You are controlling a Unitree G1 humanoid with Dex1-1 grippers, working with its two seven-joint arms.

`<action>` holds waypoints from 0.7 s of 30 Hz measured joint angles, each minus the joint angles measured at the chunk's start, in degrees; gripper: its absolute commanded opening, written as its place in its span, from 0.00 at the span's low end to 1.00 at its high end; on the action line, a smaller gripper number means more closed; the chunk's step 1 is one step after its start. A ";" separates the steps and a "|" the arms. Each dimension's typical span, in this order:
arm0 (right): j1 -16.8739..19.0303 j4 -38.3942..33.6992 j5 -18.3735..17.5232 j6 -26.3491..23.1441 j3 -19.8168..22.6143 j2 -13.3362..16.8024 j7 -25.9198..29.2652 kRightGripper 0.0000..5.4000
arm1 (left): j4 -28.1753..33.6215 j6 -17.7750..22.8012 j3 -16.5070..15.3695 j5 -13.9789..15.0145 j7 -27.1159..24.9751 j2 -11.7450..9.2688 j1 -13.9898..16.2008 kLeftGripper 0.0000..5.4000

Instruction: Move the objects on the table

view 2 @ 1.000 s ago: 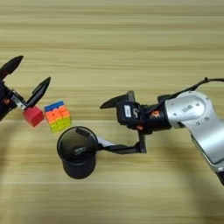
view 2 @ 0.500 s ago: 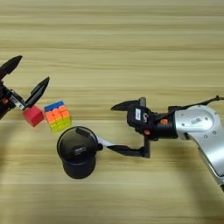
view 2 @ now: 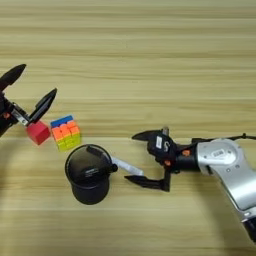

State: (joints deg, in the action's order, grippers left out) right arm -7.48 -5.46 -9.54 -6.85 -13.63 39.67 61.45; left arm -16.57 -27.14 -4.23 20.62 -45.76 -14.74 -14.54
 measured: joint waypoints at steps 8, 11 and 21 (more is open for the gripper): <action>0.13 3.68 0.56 2.18 -0.31 -1.42 0.00 0.75 | -0.44 0.00 -0.02 0.00 -0.07 0.00 -0.16 1.00; 0.19 4.39 1.09 2.60 -0.51 -1.75 -0.03 0.68 | -0.56 -0.01 -0.03 0.00 -0.14 0.00 -0.33 1.00; 0.79 7.46 3.78 3.69 -3.33 -2.62 -0.04 0.48 | -0.54 -0.01 -0.03 0.01 -0.43 0.00 -0.43 1.00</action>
State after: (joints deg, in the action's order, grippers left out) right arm -6.69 2.00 -5.76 -3.16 -16.96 37.06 61.41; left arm -17.12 -27.14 -4.26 20.62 -46.19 -14.73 -14.97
